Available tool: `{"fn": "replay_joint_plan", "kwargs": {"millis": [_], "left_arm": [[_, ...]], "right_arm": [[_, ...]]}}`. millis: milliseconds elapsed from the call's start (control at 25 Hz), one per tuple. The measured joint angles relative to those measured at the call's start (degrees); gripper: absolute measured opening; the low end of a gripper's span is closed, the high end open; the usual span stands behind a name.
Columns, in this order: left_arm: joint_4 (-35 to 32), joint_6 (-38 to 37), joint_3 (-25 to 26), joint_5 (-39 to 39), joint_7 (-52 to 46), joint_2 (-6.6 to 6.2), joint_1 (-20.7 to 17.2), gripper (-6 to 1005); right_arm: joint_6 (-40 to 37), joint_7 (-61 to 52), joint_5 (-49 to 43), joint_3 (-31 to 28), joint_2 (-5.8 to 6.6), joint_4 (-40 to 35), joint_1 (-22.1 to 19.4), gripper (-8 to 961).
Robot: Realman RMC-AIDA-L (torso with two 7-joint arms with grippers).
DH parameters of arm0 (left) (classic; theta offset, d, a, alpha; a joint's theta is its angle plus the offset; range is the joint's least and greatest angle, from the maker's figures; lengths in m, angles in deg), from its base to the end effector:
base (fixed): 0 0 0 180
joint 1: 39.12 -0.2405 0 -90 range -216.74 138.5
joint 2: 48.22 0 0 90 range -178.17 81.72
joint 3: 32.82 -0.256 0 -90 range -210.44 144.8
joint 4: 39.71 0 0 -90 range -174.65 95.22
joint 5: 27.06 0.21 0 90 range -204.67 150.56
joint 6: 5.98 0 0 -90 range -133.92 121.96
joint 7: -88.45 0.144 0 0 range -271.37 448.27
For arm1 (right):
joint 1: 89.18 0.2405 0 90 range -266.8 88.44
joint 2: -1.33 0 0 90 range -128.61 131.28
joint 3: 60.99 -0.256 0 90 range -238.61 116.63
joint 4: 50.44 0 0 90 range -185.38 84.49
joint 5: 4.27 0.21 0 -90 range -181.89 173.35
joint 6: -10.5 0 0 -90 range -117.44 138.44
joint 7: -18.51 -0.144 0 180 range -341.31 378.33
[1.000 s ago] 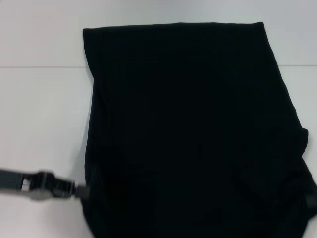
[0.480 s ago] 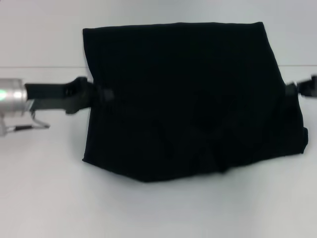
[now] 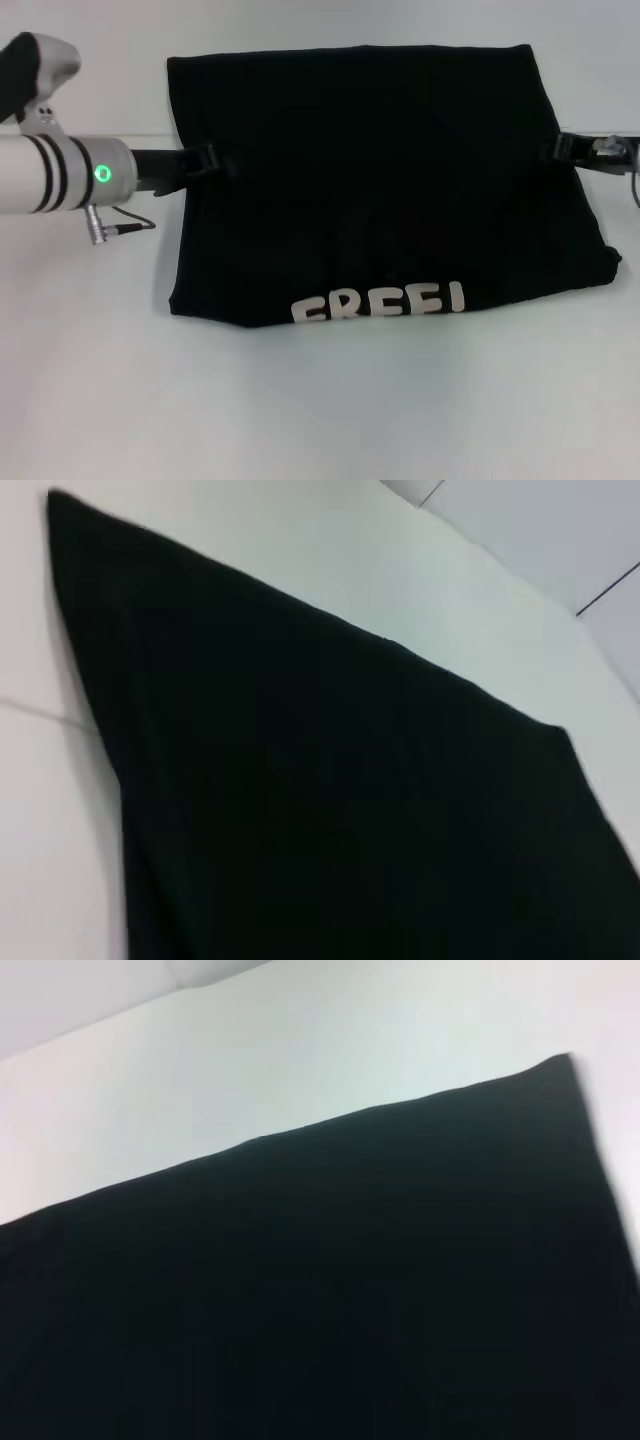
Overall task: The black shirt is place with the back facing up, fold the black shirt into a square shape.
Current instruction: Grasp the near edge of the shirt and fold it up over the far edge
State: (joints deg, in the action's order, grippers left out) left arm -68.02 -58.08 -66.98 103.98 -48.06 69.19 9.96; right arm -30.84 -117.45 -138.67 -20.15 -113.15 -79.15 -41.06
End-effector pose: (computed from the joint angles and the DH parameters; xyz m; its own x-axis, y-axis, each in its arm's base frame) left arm -0.2409 0.4512 -0.0016 0.1951 0.7665 0.6119 0.9807 -0.1440 -0.1322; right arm 0.2677 0.4681 0.0301 0.3533 -0.6947 -0.6265 -0.9147 -0.1161 -0.3871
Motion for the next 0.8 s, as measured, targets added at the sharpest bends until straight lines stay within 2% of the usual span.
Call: {"fn": "replay_joint_plan", "kwargs": {"millis": [80, 160, 400, 520, 640, 680, 800], "left_arm": [[-0.21, 3.15, -2.12, -0.09, 1.19, 0.57, 0.24, 88], [-0.36, 6.53, -2.68, -0.14, 1.78, 0.86, 0.56, 90], [0.60, 17.33, -3.37, -0.10, 2.17, 1.05, 3.74, 94], [1.91, 19.98, -4.38, 0.30, 2.18, 1.01, 4.67, 96], [2.94, 22.77, -6.25, 0.47, 2.19, 1.13, 5.37, 99], [3.19, 24.97, -8.52, 0.45, 2.21, 1.73, 5.63, 99], [3.16, 26.70, -9.81, 0.38, 2.23, 2.41, 5.69, 102]], "right_arm": [[3.98, 0.04, 0.00, 0.91, -0.98, 0.33, -0.06, 32], [5.98, 0.06, 0.02, 1.20, -1.22, 0.34, -0.10, 32], [11.38, 0.04, 0.27, 1.30, -0.22, 0.60, 1.41, 32], [13.82, 0.68, 0.13, 1.88, 0.26, 1.96, 2.71, 32], [17.30, 1.31, 0.09, 3.29, 0.13, 3.70, 3.79, 31], [18.47, 1.31, 0.09, 3.69, -0.02, 4.15, 4.02, 31], [21.57, 1.32, 0.07, 5.40, -0.42, 5.05, 4.71, 33]]}}
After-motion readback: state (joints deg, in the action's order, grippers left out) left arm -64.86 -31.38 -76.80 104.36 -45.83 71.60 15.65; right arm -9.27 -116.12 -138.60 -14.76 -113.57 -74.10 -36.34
